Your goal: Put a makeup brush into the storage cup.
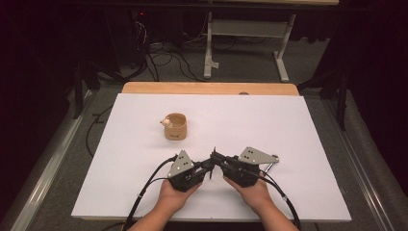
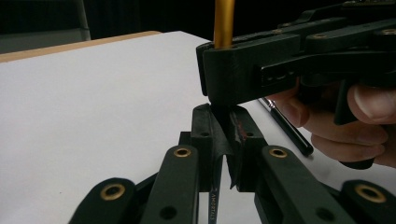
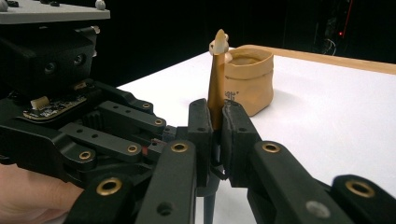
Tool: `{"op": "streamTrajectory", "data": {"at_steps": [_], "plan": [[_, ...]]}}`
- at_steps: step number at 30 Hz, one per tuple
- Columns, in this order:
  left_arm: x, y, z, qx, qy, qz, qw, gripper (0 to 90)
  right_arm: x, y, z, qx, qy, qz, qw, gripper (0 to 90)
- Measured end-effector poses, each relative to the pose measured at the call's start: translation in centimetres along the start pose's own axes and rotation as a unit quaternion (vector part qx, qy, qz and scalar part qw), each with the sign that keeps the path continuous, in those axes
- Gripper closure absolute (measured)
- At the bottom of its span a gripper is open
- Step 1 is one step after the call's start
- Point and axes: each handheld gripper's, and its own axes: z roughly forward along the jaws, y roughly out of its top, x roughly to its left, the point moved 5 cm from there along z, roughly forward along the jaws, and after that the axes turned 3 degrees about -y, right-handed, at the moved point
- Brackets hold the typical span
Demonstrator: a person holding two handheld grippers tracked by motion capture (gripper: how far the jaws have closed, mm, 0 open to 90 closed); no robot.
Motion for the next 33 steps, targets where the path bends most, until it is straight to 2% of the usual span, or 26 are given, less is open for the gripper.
{"op": "streamTrajectory", "data": {"at_steps": [14, 33], "plan": [[-0.15, -0.01, -0.02, -0.001, -0.003, 0.006, 1.0, 82.7, -0.04, 0.03, -0.07, -0.001, 0.0, 0.001, 1.0, 82.1], [0.24, 0.07, -0.32, 0.002, 0.004, -0.001, 1.0, 82.6, -0.24, 0.33, -0.47, -0.009, -0.002, 0.002, 1.0, 70.4]]}}
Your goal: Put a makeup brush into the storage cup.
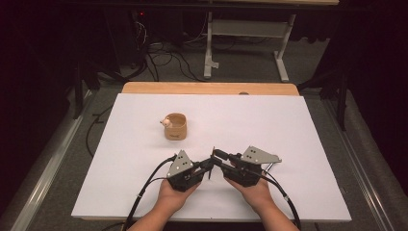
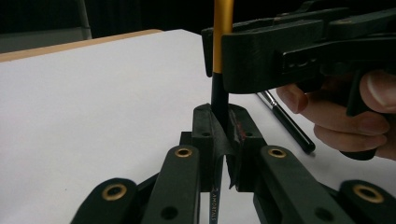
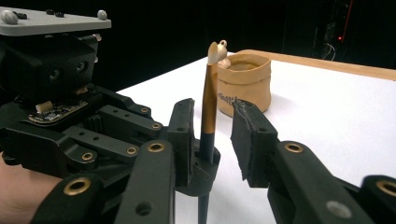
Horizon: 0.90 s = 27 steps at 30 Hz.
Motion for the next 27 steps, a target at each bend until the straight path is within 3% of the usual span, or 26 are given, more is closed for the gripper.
{"op": "streamTrajectory", "data": {"at_steps": [15, 23, 27], "plan": [[0.8, 0.3, -0.8, -0.005, 0.014, -0.004, 0.9999, 82.6, -0.5, 0.0, -0.4, 0.007, -0.028, -0.027, 0.9992, 60.3], [1.3, 0.4, -1.4, -0.009, 0.015, -0.008, 0.9998, 82.6, -1.1, 0.0, -0.2, 0.007, -0.044, -0.02, 0.9988, 55.6], [1.5, 0.5, -1.7, -0.011, 0.013, -0.009, 0.9998, 82.6, -1.9, 0.1, -0.2, 0.014, -0.059, -0.026, 0.9978, 49.1]]}}
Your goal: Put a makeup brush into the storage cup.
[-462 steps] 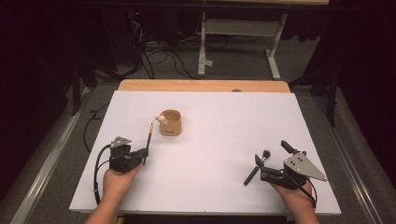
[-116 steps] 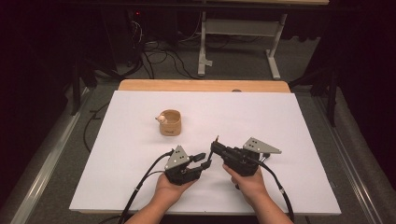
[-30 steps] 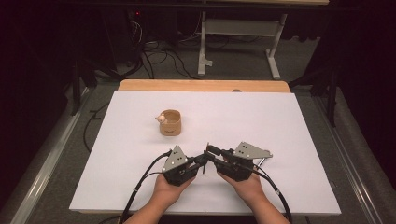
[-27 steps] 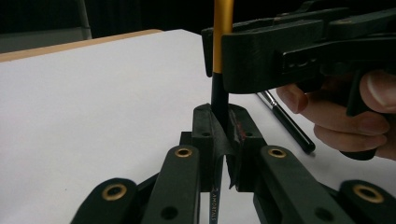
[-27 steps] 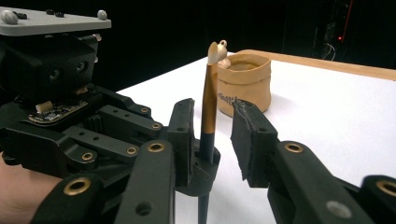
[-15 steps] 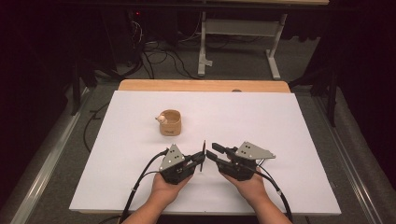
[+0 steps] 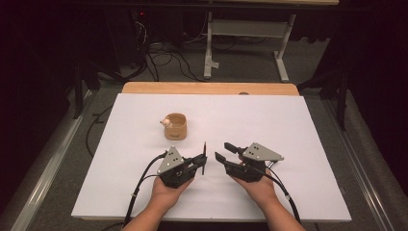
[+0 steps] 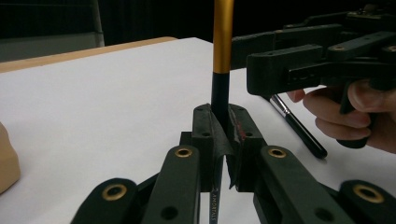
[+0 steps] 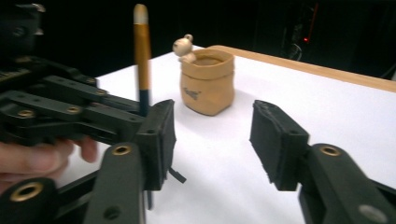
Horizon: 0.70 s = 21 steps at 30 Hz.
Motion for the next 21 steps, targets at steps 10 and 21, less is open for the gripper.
{"op": "streamTrajectory", "data": {"at_steps": [10, 21], "plan": [[0.2, 0.1, -0.2, -0.003, 0.002, 0.0, 1.0, 82.6, -1.9, -0.7, -1.4, 0.023, -0.029, -0.008, 0.9993, 37.9], [0.2, 0.0, -0.1, 0.001, 0.006, 0.005, 1.0, 82.6, -2.7, -1.3, -2.3, 0.012, -0.039, -0.001, 0.9992, 24.0]]}}
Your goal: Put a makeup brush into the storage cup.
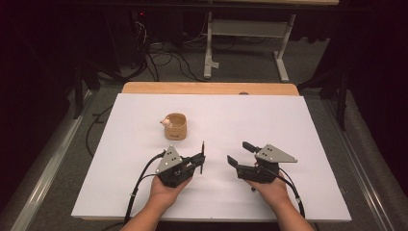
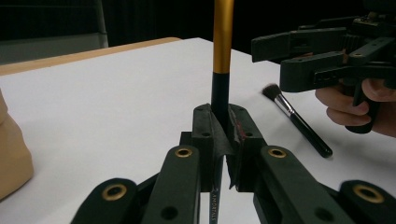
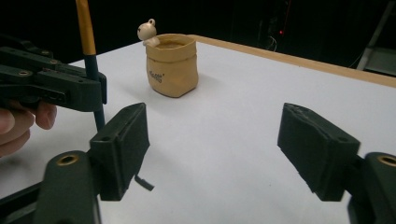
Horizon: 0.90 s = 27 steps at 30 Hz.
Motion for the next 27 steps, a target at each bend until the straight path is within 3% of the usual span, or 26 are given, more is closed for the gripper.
{"op": "streamTrajectory", "data": {"at_steps": [2, 4, 7, 9, 18, 27], "plan": [[-0.03, -0.03, 0.07, 0.001, -0.001, 0.001, 1.0, 82.6, 0.0, -0.23, -0.01, 0.001, 0.0, 0.004, 1.0, 20.8], [-0.06, -0.06, 0.11, 0.002, -0.001, 0.0, 1.0, 82.6, 0.04, -0.33, -0.08, 0.003, -0.007, -0.013, 0.9999, 18.7], [-0.05, -0.03, 0.05, 0.002, 0.0, 0.0, 1.0, 82.6, 0.04, -0.56, -0.24, 0.005, -0.012, -0.01, 0.9999, 16.3], [-0.01, 0.05, -0.03, -0.001, 0.002, -0.001, 1.0, 82.6, -0.17, -0.68, -0.31, 0.004, -0.019, -0.021, 0.9996, 15.0], [0.49, 0.37, -0.5, -0.006, 0.009, -0.004, 0.9999, 82.6, -0.62, -0.92, -0.58, 0.005, -0.039, -0.024, 0.9989, 5.1], [0.53, 0.39, -0.59, -0.006, 0.011, -0.002, 0.9999, 82.6, -0.74, -1.04, -0.56, 0.005, -0.04, -0.028, 0.9988, 1.1]]}}
